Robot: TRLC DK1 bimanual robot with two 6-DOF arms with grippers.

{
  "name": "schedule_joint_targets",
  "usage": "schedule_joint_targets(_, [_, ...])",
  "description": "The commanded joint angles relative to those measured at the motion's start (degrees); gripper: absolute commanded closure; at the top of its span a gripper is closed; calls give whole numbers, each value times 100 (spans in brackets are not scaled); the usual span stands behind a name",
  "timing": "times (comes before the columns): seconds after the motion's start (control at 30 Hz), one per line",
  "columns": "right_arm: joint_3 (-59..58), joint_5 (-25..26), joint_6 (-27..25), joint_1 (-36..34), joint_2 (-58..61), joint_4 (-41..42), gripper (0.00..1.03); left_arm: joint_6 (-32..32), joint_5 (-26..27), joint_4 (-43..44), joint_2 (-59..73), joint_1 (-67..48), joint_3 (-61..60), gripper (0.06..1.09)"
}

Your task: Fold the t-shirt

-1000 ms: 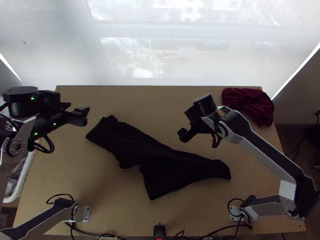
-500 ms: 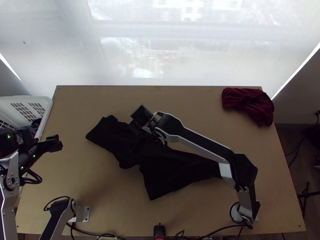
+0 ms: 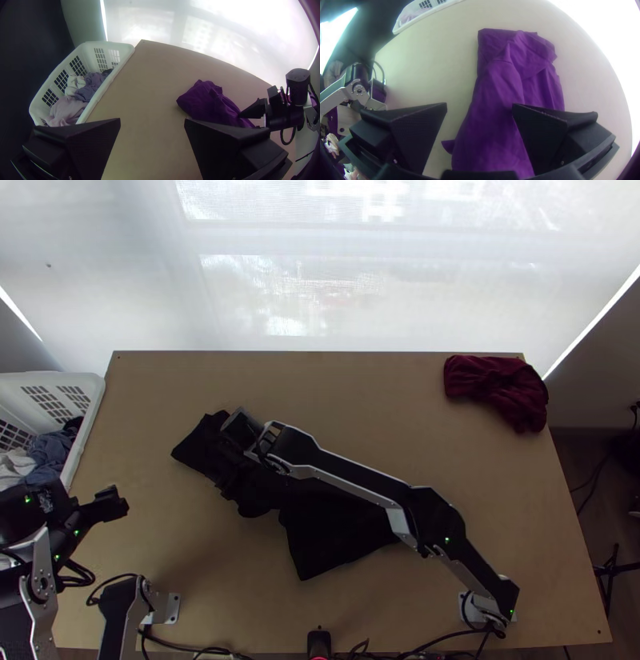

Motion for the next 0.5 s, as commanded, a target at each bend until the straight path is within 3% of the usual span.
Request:
schedule_joint_targets(0.0, [365, 100, -24, 45, 557, 105, 18, 12, -8, -199, -335, 107, -285, 15])
schedule_joint_targets(0.03, [374, 100, -50, 27, 592, 105, 25, 12, -8, -199, -344, 107, -329, 15])
schedule_joint_targets(0.2, [462, 117, -305, -87, 609, 123, 95, 12, 0, -164, -379, 107, -522, 15])
schedule_joint_targets(0.23, [471, 152, -358, -122, 583, 114, 100, -14, 9, -138, -379, 107, -548, 15])
schedule_joint_targets(0.47, [251, 258, -384, -562, -182, 35, 100, -102, 167, 91, -309, 98, -715, 15])
